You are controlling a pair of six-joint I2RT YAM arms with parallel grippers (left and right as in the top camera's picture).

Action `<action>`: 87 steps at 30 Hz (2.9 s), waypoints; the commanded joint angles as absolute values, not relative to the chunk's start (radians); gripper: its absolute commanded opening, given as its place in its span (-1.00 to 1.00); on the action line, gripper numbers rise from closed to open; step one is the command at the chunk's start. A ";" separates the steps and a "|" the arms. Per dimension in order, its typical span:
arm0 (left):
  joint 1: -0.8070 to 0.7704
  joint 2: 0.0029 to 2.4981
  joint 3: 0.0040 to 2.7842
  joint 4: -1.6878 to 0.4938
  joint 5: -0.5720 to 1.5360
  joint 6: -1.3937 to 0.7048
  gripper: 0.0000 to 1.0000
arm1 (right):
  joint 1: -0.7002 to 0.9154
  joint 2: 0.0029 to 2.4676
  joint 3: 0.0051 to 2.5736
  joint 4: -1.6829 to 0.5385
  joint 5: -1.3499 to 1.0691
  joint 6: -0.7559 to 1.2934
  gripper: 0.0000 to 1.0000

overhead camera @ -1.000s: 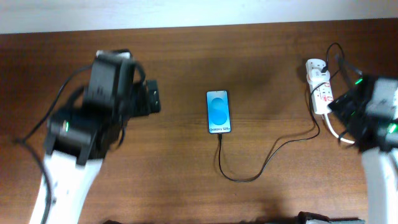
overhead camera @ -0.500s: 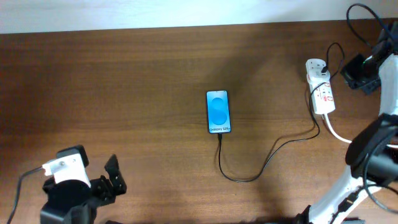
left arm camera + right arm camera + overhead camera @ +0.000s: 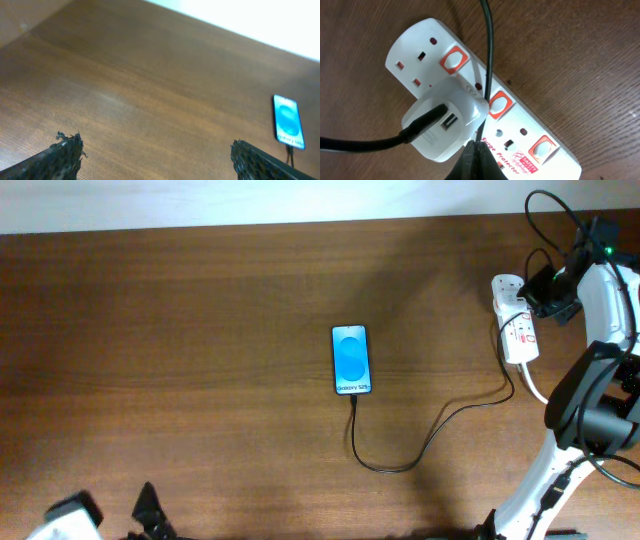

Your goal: Plug charger to phone and switch on socket

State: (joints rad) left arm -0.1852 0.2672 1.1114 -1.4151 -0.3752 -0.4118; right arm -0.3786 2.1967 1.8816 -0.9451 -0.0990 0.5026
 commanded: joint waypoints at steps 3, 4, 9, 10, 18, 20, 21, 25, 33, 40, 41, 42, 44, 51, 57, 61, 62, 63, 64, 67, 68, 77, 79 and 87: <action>-0.118 0.135 1.110 -1.415 -0.389 -0.418 0.99 | -0.383 2.214 1.902 -0.965 -0.040 0.513 -0.92; -0.110 0.125 1.110 -1.415 -0.389 -0.418 0.99 | -0.383 2.214 1.902 -0.965 -0.040 0.513 -0.92; -0.089 0.084 1.110 -1.415 -0.389 -0.418 0.99 | -0.389 2.214 1.902 -0.964 -0.040 0.513 -0.92; -0.089 0.072 1.110 -1.415 -0.389 -0.418 0.99 | -0.395 2.214 1.902 -0.964 -0.040 0.513 -0.92; -0.081 0.006 1.111 -1.418 -0.389 -0.418 0.99 | -0.428 2.214 1.902 -0.964 -0.040 0.513 -0.92; -0.061 0.006 1.111 -1.418 -0.389 -0.418 0.99 | -0.428 2.214 1.902 -0.964 -0.041 0.509 -0.92; -0.045 0.006 1.111 -1.418 -0.389 -0.418 0.99 | -0.428 2.214 1.902 -0.962 -0.040 0.501 -0.91; -0.006 0.006 1.111 -1.418 -0.389 -0.418 0.99 | -0.425 2.214 1.902 -0.979 -0.038 0.502 -0.92; -0.001 0.006 1.111 -1.418 -0.389 -0.418 0.99 | -0.426 2.250 1.902 -0.948 -0.046 0.605 -0.92; -0.001 0.006 1.111 -1.418 -0.389 -0.418 0.99 | -0.426 2.325 1.903 -0.904 -0.156 0.611 -0.92; -0.001 0.006 1.111 -1.418 -0.389 -0.418 0.99 | -0.426 2.325 1.903 -0.904 -0.163 0.611 -0.92; -0.001 0.006 1.111 -1.418 -0.389 -0.418 0.99 | -0.426 2.325 1.903 -0.904 -0.175 0.611 -0.92; -0.001 0.006 1.111 -1.418 -0.389 -0.418 0.98 | -0.426 2.323 1.904 -0.905 -0.220 0.611 -0.92; -0.001 0.006 1.111 -1.418 -0.389 -0.418 0.99 | -0.426 2.318 1.953 -0.938 -0.236 0.611 -0.92; -0.001 0.006 1.111 -1.418 -0.389 -0.418 0.99 | -0.422 2.332 1.953 -0.924 -0.233 0.611 -0.92; -0.001 0.006 1.111 -1.418 -0.389 -0.418 0.99 | -0.392 2.400 1.951 -0.942 -0.243 0.606 -0.92; -0.001 0.006 1.111 -1.418 -0.389 -0.418 0.99 | -0.386 2.410 1.951 -0.942 -0.243 0.603 -0.92; -0.001 0.006 1.111 -1.418 -0.389 -0.418 0.99 | -0.384 2.414 1.951 -0.947 -0.242 0.603 -0.92; -0.001 0.006 1.111 -1.418 -0.389 -0.418 0.99 | -0.384 2.414 1.951 -0.962 -0.240 0.601 -0.92; -0.001 0.006 1.111 -1.418 -0.389 -0.418 0.99 | -0.399 2.363 1.954 -1.060 -0.170 0.574 -0.91; -0.001 0.006 1.111 -1.418 -0.389 -0.418 0.99 | -0.407 2.325 1.956 -1.093 -0.126 0.573 -0.92; -0.001 0.006 1.111 -1.418 -0.389 -0.418 0.99 | -0.342 1.649 1.956 -1.117 -0.105 0.574 -0.92; -0.001 0.006 1.111 -1.418 -0.389 -0.418 0.99 | -0.316 1.523 1.956 -1.023 -0.142 0.583 -0.92; -0.001 0.006 1.111 -1.417 -0.390 -0.418 0.99 | -0.236 1.130 1.940 -0.794 -0.162 0.486 -0.92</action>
State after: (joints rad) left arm -0.0048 0.0162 1.1114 -1.4178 -0.3756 -0.4122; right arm -0.2440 1.1656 1.9671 -0.7517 -0.1520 0.5484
